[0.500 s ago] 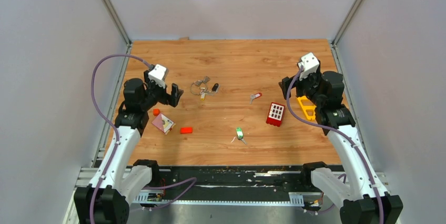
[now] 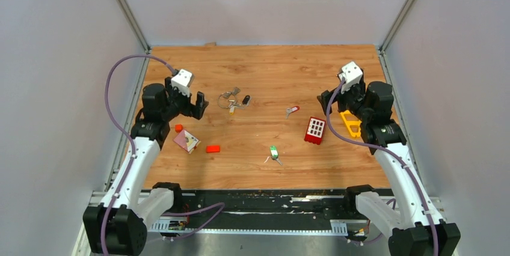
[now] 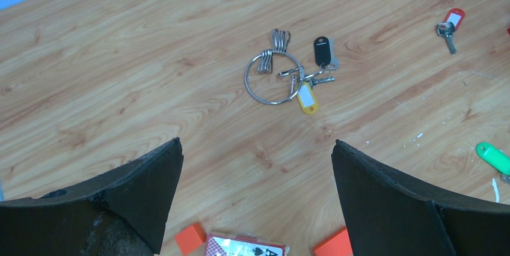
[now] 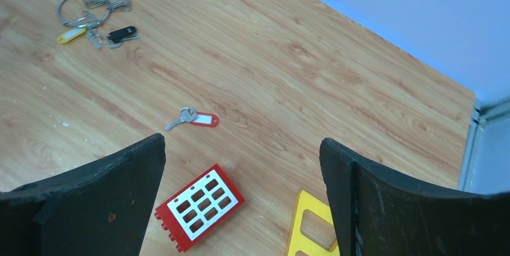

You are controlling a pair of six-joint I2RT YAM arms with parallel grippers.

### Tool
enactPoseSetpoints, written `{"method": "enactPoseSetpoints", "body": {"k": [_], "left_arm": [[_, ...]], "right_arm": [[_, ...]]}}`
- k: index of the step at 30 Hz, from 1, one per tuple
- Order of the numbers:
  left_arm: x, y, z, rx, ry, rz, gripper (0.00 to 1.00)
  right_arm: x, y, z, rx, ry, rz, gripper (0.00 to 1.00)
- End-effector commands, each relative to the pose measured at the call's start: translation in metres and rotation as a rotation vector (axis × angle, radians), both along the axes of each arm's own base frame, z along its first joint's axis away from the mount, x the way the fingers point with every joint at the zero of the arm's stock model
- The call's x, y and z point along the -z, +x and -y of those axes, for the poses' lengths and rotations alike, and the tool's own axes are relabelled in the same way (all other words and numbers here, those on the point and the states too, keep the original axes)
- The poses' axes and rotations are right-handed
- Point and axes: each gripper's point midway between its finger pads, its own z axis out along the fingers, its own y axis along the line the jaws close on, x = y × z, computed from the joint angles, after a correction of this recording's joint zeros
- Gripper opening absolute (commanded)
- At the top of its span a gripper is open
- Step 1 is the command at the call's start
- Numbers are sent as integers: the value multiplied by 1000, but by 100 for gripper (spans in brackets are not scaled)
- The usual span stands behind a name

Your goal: Put the keys on the keyring

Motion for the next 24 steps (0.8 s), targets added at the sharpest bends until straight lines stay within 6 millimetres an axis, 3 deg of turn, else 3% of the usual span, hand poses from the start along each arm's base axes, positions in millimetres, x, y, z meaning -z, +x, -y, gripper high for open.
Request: {"method": "enactPoseSetpoints", "body": {"k": [1, 6, 12, 13, 16, 20, 24], "left_arm": [[-6, 8, 17, 67, 128, -17, 100], [33, 18, 51, 176, 265, -152, 99], [72, 59, 73, 189, 344, -300, 79], [86, 67, 77, 188, 349, -348, 75], [99, 92, 89, 189, 341, -419, 65], [106, 128, 103, 196, 346, -448, 60], [125, 151, 111, 203, 366, -501, 56]], "right_arm": [[5, -16, -27, -195, -18, -5, 100], [12, -22, -36, -263, -32, -24, 100], [17, -25, -37, -288, -55, -32, 100], [19, -25, -38, -292, -57, -38, 100], [26, -25, -39, -304, -61, -56, 100], [32, -23, -39, -308, -72, -73, 100], [37, -22, -37, -305, -85, -85, 100]]}}
